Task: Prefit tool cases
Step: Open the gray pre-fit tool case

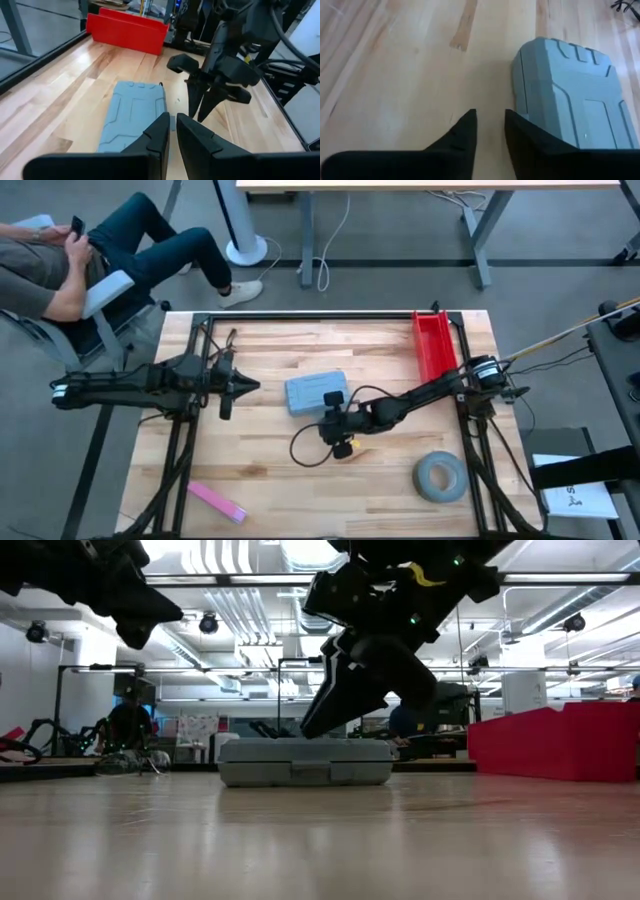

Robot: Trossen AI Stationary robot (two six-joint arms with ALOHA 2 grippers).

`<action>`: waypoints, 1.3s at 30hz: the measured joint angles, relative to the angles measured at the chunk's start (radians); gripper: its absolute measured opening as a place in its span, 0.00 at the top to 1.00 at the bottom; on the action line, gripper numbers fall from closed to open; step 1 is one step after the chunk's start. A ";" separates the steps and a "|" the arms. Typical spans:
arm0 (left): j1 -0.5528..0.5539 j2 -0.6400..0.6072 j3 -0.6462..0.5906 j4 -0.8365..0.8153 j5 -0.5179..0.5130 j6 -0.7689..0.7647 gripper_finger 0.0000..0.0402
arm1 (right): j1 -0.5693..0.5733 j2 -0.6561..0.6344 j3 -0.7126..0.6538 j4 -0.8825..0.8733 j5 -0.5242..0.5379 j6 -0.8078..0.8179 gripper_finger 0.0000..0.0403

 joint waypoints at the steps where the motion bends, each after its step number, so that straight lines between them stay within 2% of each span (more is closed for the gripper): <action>1: 0.000 0.000 0.000 -0.001 -0.003 0.001 0.90 | 0.003 0.000 0.000 -0.002 0.006 0.002 0.75; 3: 0.000 0.000 0.000 -0.005 -0.016 0.008 0.90 | 0.008 0.000 0.000 -0.005 0.037 0.006 0.69; 7: 0.000 -0.001 -0.005 -0.020 -0.040 0.015 0.90 | 0.047 0.000 0.000 -0.030 0.231 -0.006 0.60; 9: 0.000 0.000 -0.006 -0.031 -0.061 0.022 0.90 | 0.069 0.000 0.000 -0.028 0.286 -0.033 0.58; 17: 0.000 0.008 -0.006 -0.040 -0.123 0.049 0.90 | 0.118 0.000 0.007 -0.038 0.297 -0.003 0.58; 24: 0.000 0.019 -0.006 -0.041 -0.123 0.050 0.90 | 0.151 0.031 0.136 -0.137 0.330 0.007 0.60; 33: 0.000 0.018 -0.006 -0.041 -0.123 0.053 0.90 | 0.153 0.151 0.242 -0.247 0.371 0.095 0.59; 39: 0.000 0.015 -0.001 -0.040 -0.122 0.042 0.90 | 0.169 0.243 0.273 -0.293 0.498 0.095 0.60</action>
